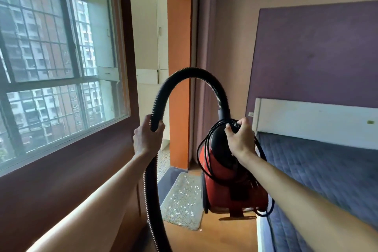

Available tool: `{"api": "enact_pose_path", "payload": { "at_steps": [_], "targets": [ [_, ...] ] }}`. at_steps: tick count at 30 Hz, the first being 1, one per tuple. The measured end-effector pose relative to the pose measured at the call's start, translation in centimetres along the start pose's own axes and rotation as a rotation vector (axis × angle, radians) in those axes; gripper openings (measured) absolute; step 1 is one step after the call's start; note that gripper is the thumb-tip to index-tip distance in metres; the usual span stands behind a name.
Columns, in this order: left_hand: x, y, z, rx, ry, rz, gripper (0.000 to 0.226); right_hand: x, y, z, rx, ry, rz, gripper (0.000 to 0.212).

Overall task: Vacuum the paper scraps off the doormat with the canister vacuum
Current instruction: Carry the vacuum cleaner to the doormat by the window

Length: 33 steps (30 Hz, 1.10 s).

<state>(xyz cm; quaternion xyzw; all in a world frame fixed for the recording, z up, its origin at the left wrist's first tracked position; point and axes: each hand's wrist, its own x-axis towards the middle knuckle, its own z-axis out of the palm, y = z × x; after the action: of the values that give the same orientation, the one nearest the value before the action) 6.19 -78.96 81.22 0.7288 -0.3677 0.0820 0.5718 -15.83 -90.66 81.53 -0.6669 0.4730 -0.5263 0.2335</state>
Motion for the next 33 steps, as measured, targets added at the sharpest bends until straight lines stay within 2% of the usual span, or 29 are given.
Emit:
{"api": "enact_pose_path", "payload": {
  "at_steps": [10, 26, 33],
  "targets": [
    [6.2, 0.9, 8.9, -0.081, -0.082, 0.083, 0.024, 7.2, 3.6, 1.6, -0.022, 0.117, 0.031, 0.023],
    [22.5, -3.0, 25.8, -0.155, -0.281, 0.168, 0.023, 23.3, 8.9, 11.7, -0.096, 0.248, 0.111, 0.023],
    [26.3, -4.1, 31.4, -0.185, -0.299, 0.171, 0.024, 27.7, 10.9, 14.4, -0.108, 0.269, 0.181, 0.023]
  ]
}}
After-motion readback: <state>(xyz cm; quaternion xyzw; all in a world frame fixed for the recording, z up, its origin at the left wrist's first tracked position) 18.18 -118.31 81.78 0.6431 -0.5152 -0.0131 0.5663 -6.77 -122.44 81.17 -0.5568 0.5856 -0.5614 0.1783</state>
